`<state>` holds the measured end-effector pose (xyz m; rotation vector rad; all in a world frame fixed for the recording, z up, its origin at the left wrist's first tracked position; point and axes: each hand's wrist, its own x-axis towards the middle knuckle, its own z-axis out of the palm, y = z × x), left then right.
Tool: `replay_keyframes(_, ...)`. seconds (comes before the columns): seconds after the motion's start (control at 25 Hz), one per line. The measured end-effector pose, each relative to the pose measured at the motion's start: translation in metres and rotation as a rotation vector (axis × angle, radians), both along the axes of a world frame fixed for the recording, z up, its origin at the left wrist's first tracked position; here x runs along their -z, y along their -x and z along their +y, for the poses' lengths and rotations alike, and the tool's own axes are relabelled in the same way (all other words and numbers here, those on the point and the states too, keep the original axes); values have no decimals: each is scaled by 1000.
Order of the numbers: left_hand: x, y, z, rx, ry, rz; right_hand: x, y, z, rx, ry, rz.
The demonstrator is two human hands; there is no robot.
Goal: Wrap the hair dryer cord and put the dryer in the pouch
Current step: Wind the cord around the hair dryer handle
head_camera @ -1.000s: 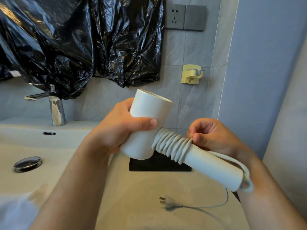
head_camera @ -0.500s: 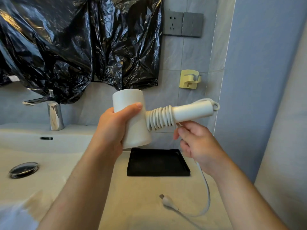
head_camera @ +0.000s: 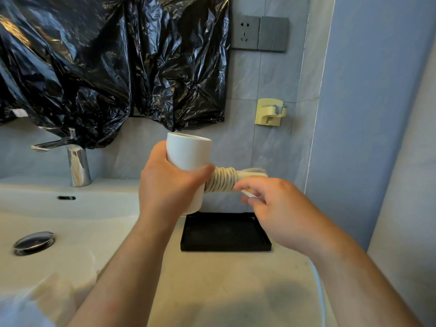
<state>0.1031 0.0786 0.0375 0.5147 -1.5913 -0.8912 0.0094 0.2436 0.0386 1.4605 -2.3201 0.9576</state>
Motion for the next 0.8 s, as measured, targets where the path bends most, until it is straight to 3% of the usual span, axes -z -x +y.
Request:
replay_keyframes(0.4, -8, -25, -13, 470, 53, -193, -10, 17, 15, -132, 248, -50)
replay_keyframes(0.64, -14, -39, -18, 695, 34, -152, -14, 16, 19, -366, 312, -330)
replay_keyframes(0.8, -10, -35, -22, 799, 22, -107, -11, 21, 24, -584, 346, -633)
